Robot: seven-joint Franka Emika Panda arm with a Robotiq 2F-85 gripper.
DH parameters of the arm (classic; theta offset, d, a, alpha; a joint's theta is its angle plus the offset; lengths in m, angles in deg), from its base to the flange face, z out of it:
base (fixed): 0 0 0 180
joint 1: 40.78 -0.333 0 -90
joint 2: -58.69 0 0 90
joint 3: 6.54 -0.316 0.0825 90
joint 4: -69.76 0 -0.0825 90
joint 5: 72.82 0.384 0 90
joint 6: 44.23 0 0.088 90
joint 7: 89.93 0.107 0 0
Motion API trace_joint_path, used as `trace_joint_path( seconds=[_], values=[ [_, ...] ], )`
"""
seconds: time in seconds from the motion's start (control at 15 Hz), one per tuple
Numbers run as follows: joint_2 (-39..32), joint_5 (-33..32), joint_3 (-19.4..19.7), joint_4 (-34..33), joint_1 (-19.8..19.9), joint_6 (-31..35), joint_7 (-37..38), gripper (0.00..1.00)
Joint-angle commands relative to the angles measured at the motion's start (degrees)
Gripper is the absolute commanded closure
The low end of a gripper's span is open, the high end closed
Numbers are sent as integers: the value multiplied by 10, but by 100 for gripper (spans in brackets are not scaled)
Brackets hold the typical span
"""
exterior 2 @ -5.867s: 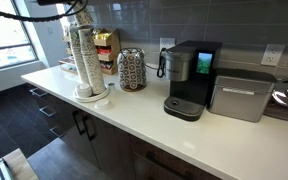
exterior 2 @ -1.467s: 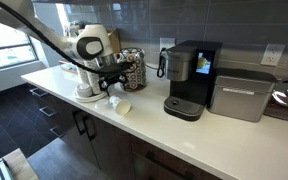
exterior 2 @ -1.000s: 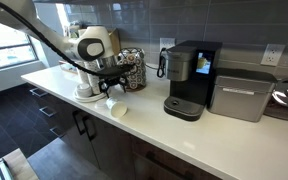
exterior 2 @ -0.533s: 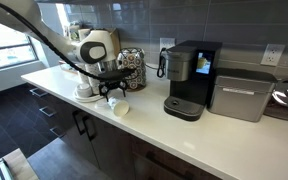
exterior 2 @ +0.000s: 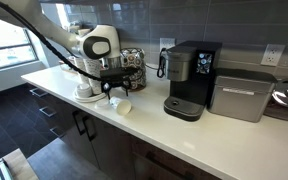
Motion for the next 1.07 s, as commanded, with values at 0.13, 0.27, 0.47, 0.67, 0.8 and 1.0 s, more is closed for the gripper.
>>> trace_joint_path(
  seconds=[0.13, 0.27, 0.47, 0.67, 0.8, 1.0],
  values=[
    [3, 68, 13, -16, 28, -68, 6, 0],
    [-3, 93, 18, -16, 37, -73, 3, 0],
    [-9, 124, 24, -16, 48, -79, 7, 0],
    [-18, 156, 28, -18, 57, -87, 6, 0],
    [-25, 183, 28, -19, 63, -96, 1, 0],
    [-33, 217, 27, -22, 68, -108, -1, 0]
  ],
)
